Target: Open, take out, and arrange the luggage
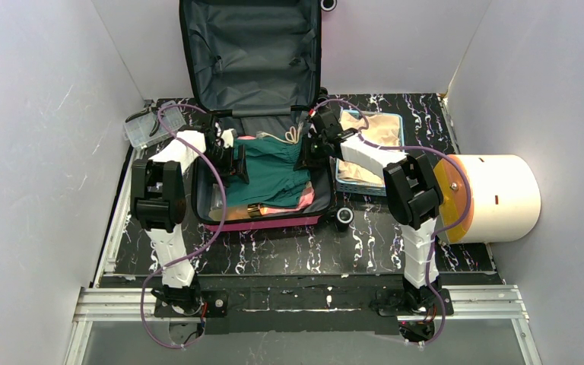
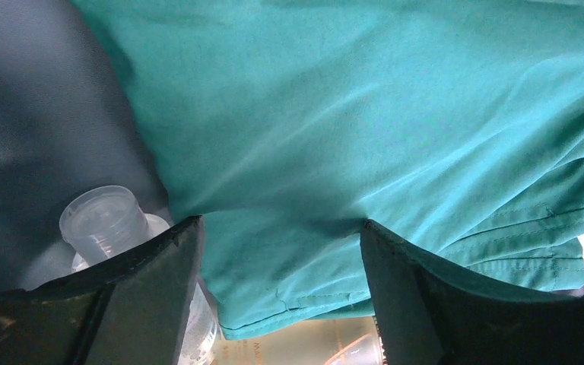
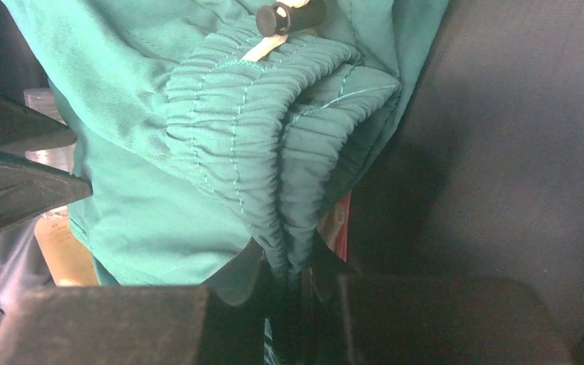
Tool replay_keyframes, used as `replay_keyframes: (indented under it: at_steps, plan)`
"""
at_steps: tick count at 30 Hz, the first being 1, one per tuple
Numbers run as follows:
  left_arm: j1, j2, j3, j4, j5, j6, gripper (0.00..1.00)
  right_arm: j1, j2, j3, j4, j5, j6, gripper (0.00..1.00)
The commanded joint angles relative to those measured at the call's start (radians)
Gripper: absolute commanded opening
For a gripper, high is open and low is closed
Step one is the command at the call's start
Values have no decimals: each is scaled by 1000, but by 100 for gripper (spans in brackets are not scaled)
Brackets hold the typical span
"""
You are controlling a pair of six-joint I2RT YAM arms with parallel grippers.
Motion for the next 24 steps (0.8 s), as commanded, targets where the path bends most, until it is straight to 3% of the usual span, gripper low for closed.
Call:
replay_keyframes:
  at_steps: [1, 3, 9, 24]
  plan:
    - [3, -81, 37, -6, -29, 41, 75, 0, -9, 34, -2, 0, -20, 9]
    - [4, -97, 44, -5, -52, 51, 76, 1, -9, 66, -40, 21, -40, 1]
    - [6, -116, 48, 24, -115, 53, 80, 22, -46, 113, -77, 57, -86, 1]
    - [-8, 25, 37, 46, -64, 35, 78, 40, -118, 135, -32, 48, -81, 1]
